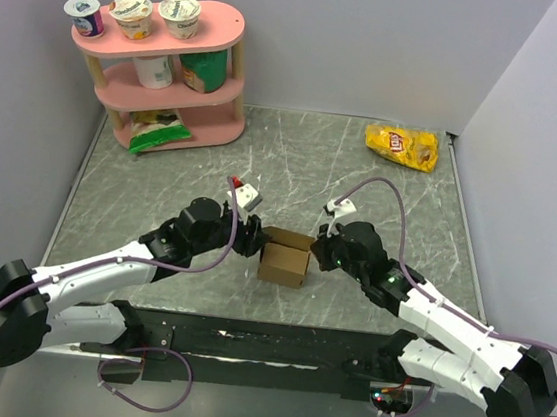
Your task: Fold the paper box
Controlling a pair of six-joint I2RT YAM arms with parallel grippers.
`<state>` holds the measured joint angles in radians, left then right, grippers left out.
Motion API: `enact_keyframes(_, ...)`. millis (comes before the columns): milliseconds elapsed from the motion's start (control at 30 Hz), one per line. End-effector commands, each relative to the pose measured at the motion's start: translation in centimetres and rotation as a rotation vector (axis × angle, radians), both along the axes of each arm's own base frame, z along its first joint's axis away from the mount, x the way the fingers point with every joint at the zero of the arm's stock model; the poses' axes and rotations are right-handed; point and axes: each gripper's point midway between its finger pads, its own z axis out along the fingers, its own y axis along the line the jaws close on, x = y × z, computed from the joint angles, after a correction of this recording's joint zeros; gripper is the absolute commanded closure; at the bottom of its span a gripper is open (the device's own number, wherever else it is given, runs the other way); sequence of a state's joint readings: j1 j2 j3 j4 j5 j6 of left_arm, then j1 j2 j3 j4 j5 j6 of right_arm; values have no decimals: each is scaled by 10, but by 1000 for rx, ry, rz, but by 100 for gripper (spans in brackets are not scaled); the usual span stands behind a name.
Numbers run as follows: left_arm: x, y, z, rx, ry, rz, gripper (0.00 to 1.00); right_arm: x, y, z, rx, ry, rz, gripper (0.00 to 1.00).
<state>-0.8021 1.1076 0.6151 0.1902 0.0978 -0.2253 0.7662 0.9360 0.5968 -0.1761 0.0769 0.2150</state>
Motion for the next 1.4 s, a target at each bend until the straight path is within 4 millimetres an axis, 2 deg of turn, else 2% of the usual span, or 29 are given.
enact_keyframes(0, 1, -5, 13, -42, -22, -16, 50, 6, 9, 23, 33, -38, 9, 100)
enact_keyframes(133, 4, -4, 6, -17, -4, -3, 63, 6, 9, 21, 30, -27, 6, 100)
enact_keyframes(267, 4, -4, 5, -13, -2, -3, 67, 5, 10, 24, 42, -21, 4, 100)
enact_keyframes(500, 6, -10, -3, -13, 55, 5, 83, 6, 11, 29, 55, -8, -12, 100)
enact_keyframes(700, 13, -13, -4, -67, 163, 98, 96, 10, 9, 26, 36, 1, -75, 100)
enact_keyframes(867, 18, -11, -6, -95, 216, 175, 98, 10, 13, 22, 32, 17, -119, 100)
enact_keyframes(1133, 16, -15, -10, -111, 266, 275, 98, 12, 16, 21, 29, 11, -171, 100)
enact_keyframes(1367, 5, -21, -23, -66, 266, 353, 99, 12, 15, 23, 52, 6, -211, 100)
